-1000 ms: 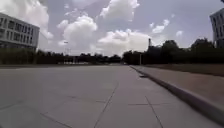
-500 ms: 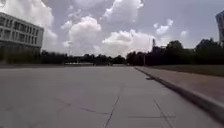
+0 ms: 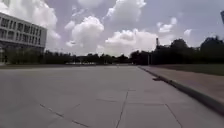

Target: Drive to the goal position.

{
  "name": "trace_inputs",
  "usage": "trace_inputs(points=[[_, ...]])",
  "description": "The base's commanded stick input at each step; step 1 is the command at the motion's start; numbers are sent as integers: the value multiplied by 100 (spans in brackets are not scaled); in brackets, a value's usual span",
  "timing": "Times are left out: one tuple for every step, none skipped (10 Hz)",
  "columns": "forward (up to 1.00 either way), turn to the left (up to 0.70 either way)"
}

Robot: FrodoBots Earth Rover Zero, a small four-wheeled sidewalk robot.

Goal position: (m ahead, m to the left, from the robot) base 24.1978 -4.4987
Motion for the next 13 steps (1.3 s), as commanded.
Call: trace_inputs(points=[[70,6],[70,6],[70,6],[70,6],[70,6],[70,6],[70,6],[70,-20],[70,-29],[70,-29],[70,-29],[70,-29],[70,-29]])
